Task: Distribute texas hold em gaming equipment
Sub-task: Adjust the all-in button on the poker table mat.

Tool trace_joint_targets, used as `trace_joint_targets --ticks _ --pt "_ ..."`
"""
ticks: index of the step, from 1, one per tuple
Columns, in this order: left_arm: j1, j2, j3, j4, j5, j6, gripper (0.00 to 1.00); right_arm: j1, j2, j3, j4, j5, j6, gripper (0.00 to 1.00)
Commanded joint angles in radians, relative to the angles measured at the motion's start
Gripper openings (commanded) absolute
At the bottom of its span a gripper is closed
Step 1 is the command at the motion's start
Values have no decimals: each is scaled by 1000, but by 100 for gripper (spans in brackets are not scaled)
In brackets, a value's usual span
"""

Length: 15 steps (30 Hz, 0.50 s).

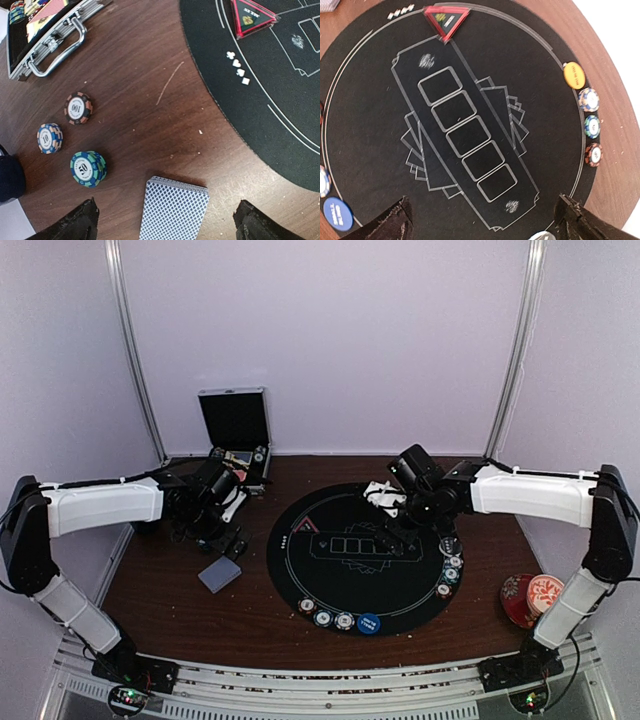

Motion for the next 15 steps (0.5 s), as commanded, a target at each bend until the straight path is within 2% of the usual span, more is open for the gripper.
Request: trace_joint_targets --ticks 1,4,15 --pt "6 -7 -19 12 63 66 98 6 -37 -5 78 47 39 100" --pt "6 -4 -19 15 110 98 98 6 -43 -6 71 38 34 100" --pt "6 109 -21 1 102 131 98 6 -132 -29 90 9 30 100"
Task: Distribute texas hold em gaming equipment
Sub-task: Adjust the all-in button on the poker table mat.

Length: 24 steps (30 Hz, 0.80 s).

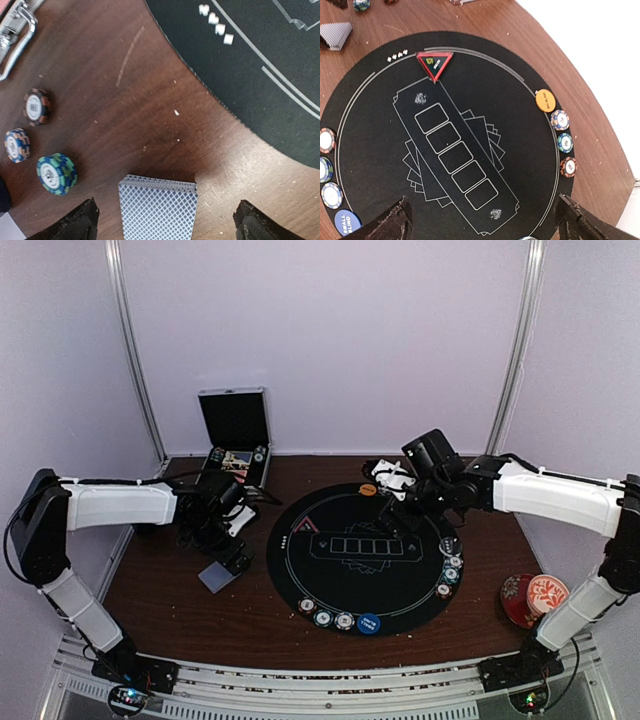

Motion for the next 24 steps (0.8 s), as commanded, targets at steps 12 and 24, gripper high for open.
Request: trace_joint_targets --ticks 12,24 --pt "7 -17 -37 9 10 24 98 9 -30 -19 29 -11 8 100" --pt "8 -36 -70 10 -13 -27 98 25 39 -14 43 2 22 100"
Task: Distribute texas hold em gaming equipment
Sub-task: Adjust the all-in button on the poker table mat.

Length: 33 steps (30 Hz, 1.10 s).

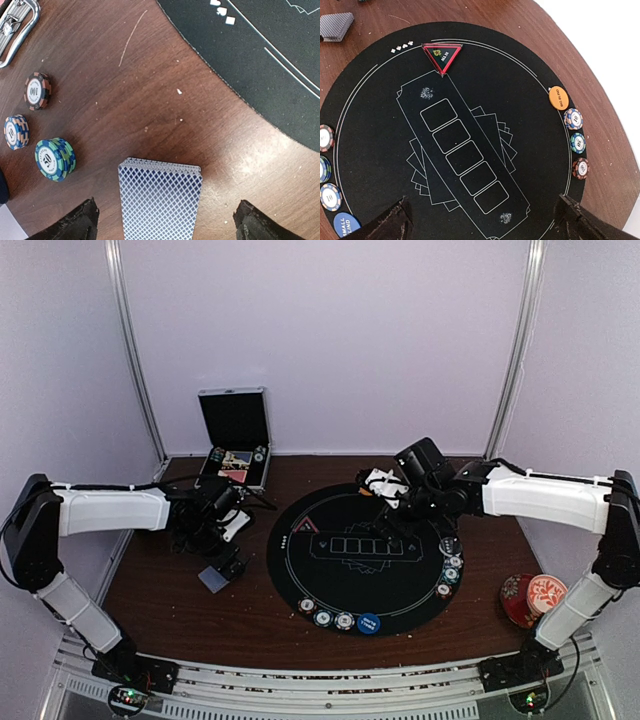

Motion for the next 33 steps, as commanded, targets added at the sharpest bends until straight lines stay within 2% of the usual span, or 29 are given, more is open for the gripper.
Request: trace_joint_targets --ticks 1,8,15,24,33 --pt "6 12 -12 8 -8 -18 98 14 -1 -2 12 12 18 100" --pt "19 43 -11 6 -18 -29 98 26 2 8 23 -21 25 100" --pt "39 17 -8 11 -12 -33 98 17 145 159 -46 -57 42 100" --pt "40 -71 -6 20 -86 -145 98 -69 537 574 -150 -78 94 100" --pt "40 -28 13 -16 -150 -185 98 -68 851 914 -191 -49 172 100"
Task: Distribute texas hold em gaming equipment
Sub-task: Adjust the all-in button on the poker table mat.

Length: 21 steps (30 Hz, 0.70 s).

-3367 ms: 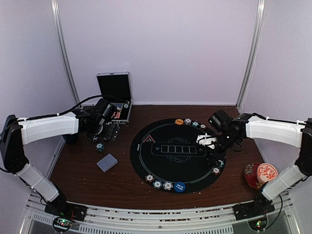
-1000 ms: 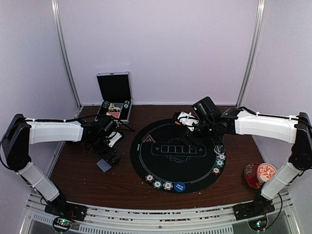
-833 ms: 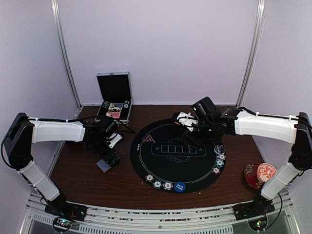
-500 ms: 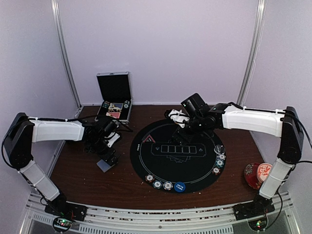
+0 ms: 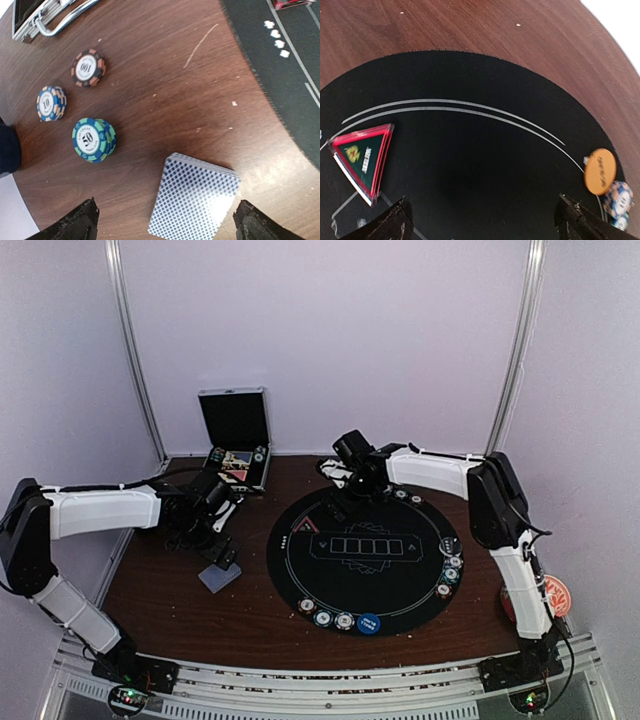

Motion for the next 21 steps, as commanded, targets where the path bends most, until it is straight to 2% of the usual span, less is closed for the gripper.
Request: trace_joint_targets --ticks 1,4,9,21 --pt "7 16 11 -1 -43 -46 98 20 92 134 -39 12 60 100" --pt "7 -10 -11 24 -36 -47 98 41 130 160 -60 7 46 100" --pt "6 -32 -22 35 -24 -44 98 76 124 108 -38 -18 43 100" --pt "7 -11 -20 29 24 -38 98 146 120 103 -40 -79 8 100"
